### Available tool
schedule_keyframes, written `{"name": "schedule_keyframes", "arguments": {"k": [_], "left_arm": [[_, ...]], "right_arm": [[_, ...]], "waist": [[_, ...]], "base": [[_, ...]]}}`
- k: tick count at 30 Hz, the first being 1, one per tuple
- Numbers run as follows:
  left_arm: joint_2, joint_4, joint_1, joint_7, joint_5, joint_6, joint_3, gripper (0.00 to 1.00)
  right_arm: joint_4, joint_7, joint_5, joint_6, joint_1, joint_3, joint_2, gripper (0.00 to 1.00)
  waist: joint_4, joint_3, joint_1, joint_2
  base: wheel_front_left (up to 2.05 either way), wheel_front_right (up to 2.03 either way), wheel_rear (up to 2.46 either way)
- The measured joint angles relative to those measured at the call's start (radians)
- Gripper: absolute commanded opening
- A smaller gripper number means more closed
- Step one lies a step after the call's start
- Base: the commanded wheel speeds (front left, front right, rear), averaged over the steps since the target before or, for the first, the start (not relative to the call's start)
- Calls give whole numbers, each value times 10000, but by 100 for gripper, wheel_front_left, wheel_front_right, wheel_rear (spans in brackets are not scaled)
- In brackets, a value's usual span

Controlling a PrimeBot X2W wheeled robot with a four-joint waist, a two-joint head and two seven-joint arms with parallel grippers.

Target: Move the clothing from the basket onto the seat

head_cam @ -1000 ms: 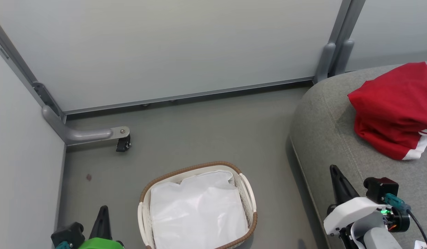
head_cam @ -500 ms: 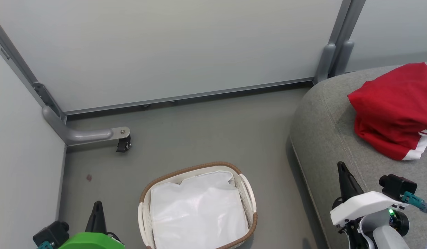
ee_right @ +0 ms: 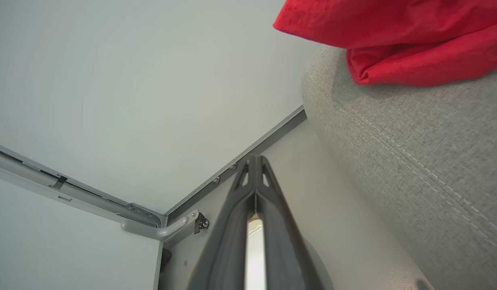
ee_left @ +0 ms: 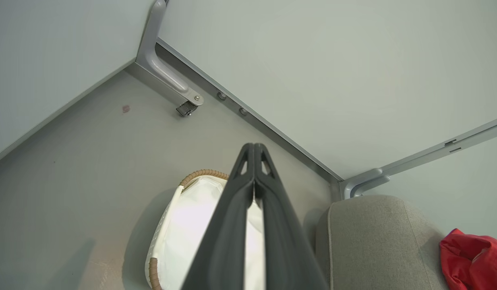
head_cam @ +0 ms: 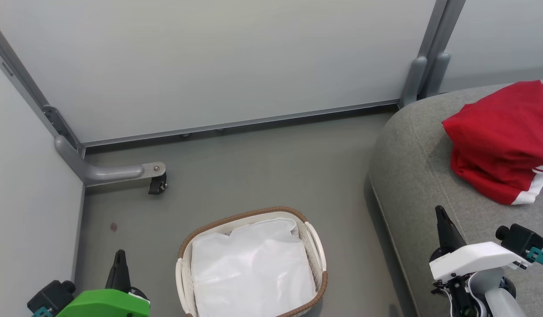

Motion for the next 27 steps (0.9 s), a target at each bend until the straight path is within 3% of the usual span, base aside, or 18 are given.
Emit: {"name": "schedule_keyframes", "arguments": {"k": [12, 27], "left_arm": [[4, -422, -187, 531, -1894, -4, 167, 0], [8, -748, -290, 959, -3436, -10, 284, 0]], "right_arm": [[-307, 514, 2015, 0, 50, -171, -12, 0], [-554, 930, 3674, 0, 85, -322, -23, 0]], "waist": [[11, -31, 0, 0], [21, -60, 0, 0]], "base": [[0, 0, 0], [0, 0, 0]]}}
